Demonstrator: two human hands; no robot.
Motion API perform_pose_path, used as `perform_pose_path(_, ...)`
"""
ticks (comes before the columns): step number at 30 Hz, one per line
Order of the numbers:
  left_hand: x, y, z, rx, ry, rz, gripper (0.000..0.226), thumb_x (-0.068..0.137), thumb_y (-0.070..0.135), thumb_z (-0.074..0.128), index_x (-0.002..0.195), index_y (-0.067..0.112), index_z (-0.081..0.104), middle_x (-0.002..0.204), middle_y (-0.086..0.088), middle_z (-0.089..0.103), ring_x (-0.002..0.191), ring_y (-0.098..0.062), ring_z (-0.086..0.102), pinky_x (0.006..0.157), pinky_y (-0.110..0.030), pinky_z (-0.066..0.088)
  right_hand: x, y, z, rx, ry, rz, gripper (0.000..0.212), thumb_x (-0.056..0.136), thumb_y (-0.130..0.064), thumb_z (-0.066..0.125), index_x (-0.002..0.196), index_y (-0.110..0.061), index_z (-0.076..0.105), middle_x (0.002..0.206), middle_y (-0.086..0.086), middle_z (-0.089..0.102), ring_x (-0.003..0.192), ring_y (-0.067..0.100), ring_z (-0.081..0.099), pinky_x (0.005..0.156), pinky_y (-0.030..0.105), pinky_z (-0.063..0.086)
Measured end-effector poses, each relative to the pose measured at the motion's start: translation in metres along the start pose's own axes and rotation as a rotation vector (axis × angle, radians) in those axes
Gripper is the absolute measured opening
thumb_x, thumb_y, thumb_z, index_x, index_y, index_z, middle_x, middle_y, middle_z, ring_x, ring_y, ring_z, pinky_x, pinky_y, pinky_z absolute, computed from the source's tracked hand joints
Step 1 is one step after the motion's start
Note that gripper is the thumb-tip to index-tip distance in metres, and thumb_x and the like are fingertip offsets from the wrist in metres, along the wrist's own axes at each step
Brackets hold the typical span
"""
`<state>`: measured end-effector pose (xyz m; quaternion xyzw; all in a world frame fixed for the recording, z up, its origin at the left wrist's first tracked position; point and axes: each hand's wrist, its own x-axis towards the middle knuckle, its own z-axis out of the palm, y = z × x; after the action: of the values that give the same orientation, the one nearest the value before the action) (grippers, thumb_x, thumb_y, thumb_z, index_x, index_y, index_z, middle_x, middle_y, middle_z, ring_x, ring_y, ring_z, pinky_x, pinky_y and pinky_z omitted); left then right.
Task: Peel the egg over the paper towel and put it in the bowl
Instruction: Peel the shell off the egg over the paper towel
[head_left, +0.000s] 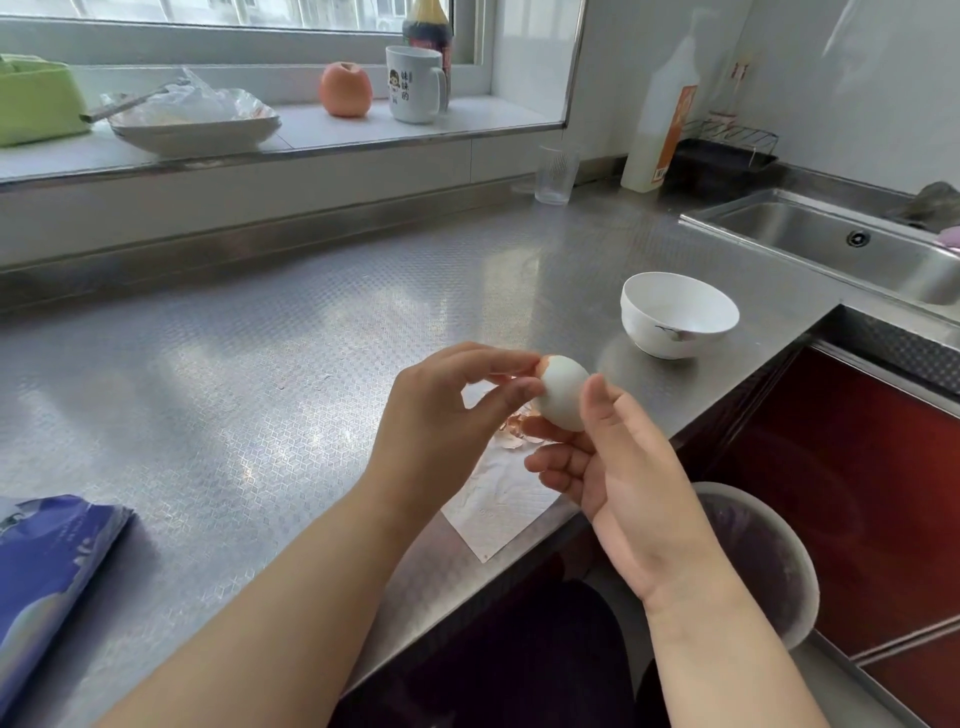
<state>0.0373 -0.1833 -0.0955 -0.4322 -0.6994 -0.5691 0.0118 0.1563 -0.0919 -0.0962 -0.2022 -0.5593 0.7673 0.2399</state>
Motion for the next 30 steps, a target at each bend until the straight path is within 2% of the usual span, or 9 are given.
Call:
perform_pose_path(3, 0.0002, 0.0, 0.0004, 0.016, -0.013, 0.005, 0.017, 0.084, 0.026, 0.073, 0.101, 0.029, 0.077, 0.095, 0.015, 0.074, 0.092, -0.004, 0.067, 0.082, -0.012, 0.045, -0.0016, -0.0006, -0.0004, -0.03, 0.019, -0.021, 0.055, 0.075, -0.044, 0.066, 0.12, -0.016, 0.053, 0.092, 0.011, 0.075, 0.069, 0.018, 0.067, 0.065, 0.025, 0.05)
perform_pose_path(9, -0.0001, -0.0014, 0.0022, 0.05, 0.01, 0.036, 0.015, 0.087, 0.025, 0.071, 0.101, 0.026, 0.077, 0.095, 0.014, 0.074, 0.092, -0.006, 0.067, 0.082, -0.016, 0.049, -0.0014, 0.0, 0.0023, -0.058, 0.069, -0.068, 0.045, 0.077, -0.041, 0.065, 0.114, -0.017, 0.054, 0.087, 0.01, 0.076, 0.066, 0.018, 0.067, 0.062, 0.024, 0.051)
perform_pose_path(14, -0.0018, -0.0025, 0.0054, 0.126, 0.069, 0.106, 0.016, 0.09, 0.025, 0.066, 0.103, 0.026, 0.076, 0.093, 0.011, 0.073, 0.088, -0.004, 0.065, 0.079, -0.014, 0.048, -0.0011, 0.0011, 0.006, -0.035, 0.095, -0.098, 0.045, 0.077, -0.041, 0.066, 0.112, -0.016, 0.055, 0.082, 0.009, 0.075, 0.065, 0.019, 0.068, 0.061, 0.024, 0.05)
perform_pose_path(21, -0.0026, 0.0012, 0.0065, 0.062, 0.121, 0.023, 0.013, 0.089, 0.017, 0.067, 0.095, 0.025, 0.076, 0.089, 0.014, 0.074, 0.085, -0.002, 0.067, 0.079, -0.014, 0.051, 0.0008, 0.0046, 0.0084, -0.041, 0.129, -0.13, 0.051, 0.075, -0.044, 0.066, 0.113, -0.012, 0.056, 0.079, 0.009, 0.075, 0.063, 0.019, 0.068, 0.059, 0.023, 0.049)
perform_pose_path(26, -0.0001, 0.0035, 0.0059, -0.092, 0.098, -0.107, 0.015, 0.091, 0.012, 0.066, 0.088, 0.024, 0.074, 0.084, 0.015, 0.074, 0.083, 0.001, 0.068, 0.079, -0.011, 0.05, 0.0051, 0.0047, 0.0048, 0.047, 0.101, -0.044, 0.049, 0.081, -0.043, 0.059, 0.112, -0.005, 0.061, 0.072, 0.008, 0.07, 0.057, 0.016, 0.063, 0.055, 0.022, 0.047)
perform_pose_path(30, 0.0018, 0.0011, 0.0044, -0.194, 0.088, -0.13, 0.014, 0.094, 0.009, 0.061, 0.091, 0.018, 0.07, 0.084, 0.009, 0.074, 0.081, -0.008, 0.071, 0.081, -0.028, 0.057, 0.0073, 0.0032, 0.0025, 0.193, 0.048, 0.091, 0.041, 0.083, -0.043, 0.058, 0.101, -0.008, 0.067, 0.066, 0.005, 0.066, 0.052, 0.013, 0.059, 0.051, 0.021, 0.048)
